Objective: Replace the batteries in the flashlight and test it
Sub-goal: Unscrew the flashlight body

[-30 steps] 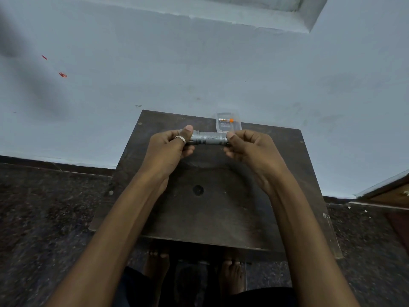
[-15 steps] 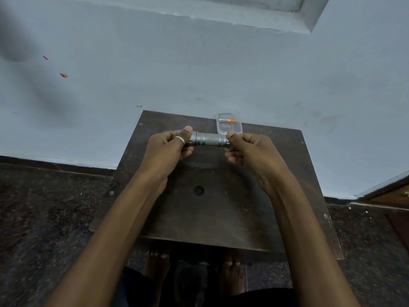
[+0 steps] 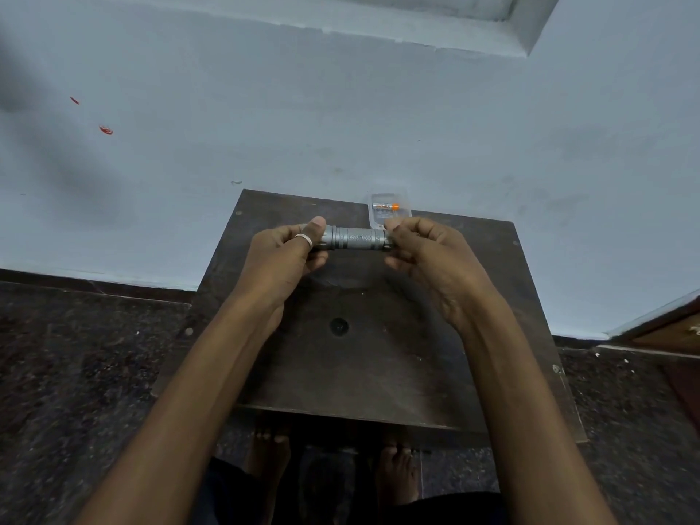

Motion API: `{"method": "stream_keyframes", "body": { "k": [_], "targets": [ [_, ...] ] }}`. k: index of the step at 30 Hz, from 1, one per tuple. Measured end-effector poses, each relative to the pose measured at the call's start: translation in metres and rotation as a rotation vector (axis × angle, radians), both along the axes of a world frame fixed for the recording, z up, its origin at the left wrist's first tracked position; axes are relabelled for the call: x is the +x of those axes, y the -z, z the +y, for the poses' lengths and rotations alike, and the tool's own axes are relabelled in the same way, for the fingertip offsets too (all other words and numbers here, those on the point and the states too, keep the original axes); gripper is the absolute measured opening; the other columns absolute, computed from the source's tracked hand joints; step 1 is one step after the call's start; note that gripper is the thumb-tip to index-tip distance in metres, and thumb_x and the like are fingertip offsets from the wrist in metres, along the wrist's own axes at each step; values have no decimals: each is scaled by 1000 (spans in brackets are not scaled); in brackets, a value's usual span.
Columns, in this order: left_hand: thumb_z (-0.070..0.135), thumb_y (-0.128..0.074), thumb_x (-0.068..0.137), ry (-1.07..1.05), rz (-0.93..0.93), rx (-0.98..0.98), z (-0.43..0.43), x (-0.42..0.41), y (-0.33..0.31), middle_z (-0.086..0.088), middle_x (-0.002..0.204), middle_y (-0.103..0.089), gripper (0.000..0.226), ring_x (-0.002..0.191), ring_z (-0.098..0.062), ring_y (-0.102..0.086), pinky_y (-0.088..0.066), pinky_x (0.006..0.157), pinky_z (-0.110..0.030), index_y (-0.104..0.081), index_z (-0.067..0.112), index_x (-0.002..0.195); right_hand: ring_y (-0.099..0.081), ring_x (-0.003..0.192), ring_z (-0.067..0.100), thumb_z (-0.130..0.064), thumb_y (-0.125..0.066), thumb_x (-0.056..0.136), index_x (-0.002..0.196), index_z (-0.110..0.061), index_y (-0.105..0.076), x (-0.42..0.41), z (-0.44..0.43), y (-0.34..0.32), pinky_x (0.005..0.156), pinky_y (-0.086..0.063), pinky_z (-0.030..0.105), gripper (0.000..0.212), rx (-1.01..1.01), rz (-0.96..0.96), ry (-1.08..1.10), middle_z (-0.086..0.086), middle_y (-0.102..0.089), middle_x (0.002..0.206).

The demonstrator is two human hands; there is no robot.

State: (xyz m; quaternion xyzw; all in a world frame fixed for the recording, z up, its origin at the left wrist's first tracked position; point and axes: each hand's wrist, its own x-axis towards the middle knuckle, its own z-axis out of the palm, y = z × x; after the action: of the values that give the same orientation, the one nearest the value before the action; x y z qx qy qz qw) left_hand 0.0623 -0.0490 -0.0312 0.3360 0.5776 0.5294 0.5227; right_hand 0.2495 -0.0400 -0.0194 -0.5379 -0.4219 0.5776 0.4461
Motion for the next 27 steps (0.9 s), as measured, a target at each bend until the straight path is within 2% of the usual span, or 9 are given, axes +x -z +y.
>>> {"method": "stream_keyframes", "body": {
  "k": [4,6,9,13,15,17,19,22,27],
  "targets": [
    [28,-65,94,7,4,4,-1,3,0,-4,87,-70,24,74,-10,-63,-59,82,-25,-72,6,98,-65,65,11,-32,-61,100,95,-2,-73,-2,1,5,59,-55,18,32,-14,-173,15,7,-68,74],
    [28,-64,94,7,11,0,-2,2,0,-4,88,-70,23,74,-10,-63,-59,82,-25,-72,7,97,-62,63,12,-26,-63,99,94,1,-72,-3,1,7,60,-55,19,29,9,-167,21,7,-66,71],
    [29,-65,94,-3,12,-11,-1,1,0,-5,89,-70,23,75,-10,-63,-59,81,-25,-72,8,97,-62,69,10,-9,-67,95,95,-4,-71,-5,0,4,72,-55,21,6,31,-59,2,4,-66,75],
    [29,-64,94,-19,6,-21,-2,0,0,-5,87,-69,22,74,-10,-62,-59,80,-25,-71,9,95,-65,82,12,9,-70,84,94,-12,-74,-2,-1,0,82,-55,24,23,63,-43,-13,4,-72,86],
    [29,-64,94,-20,4,-22,-2,0,-1,-5,87,-69,22,74,-10,-62,-59,80,-25,-71,8,95,-65,82,12,11,-69,82,93,-13,-75,-1,-1,-1,81,-55,24,27,75,-41,-17,5,-72,88],
    [29,-64,95,-19,6,-22,-1,0,-1,-4,87,-69,22,74,-10,-61,-59,78,-23,-71,9,95,-65,80,11,8,-69,85,97,-10,-73,-2,0,-1,76,-56,22,22,66,19,-6,5,-70,88],
    [29,-64,95,-14,15,-19,-1,0,-1,-4,86,-68,23,73,-10,-61,-58,74,-22,-72,8,96,-65,77,9,-8,-67,94,95,-9,-70,-4,-1,-1,70,-58,21,4,7,33,-13,5,-68,87],
    [30,-64,94,-13,30,-16,-1,1,0,-3,81,-67,24,71,-10,-60,-57,69,-20,-72,7,96,-67,68,11,-32,-62,99,90,-8,-71,-5,-1,3,60,-57,20,27,-56,-124,-38,8,-69,81],
    [31,-64,94,-16,25,-32,-1,0,-1,-3,79,-66,23,70,-10,-59,-57,65,-21,-71,9,93,-64,65,9,-19,-65,97,94,-3,-71,-4,-1,2,61,-56,17,17,-31,-88,-42,6,-65,74]
  ]
}}
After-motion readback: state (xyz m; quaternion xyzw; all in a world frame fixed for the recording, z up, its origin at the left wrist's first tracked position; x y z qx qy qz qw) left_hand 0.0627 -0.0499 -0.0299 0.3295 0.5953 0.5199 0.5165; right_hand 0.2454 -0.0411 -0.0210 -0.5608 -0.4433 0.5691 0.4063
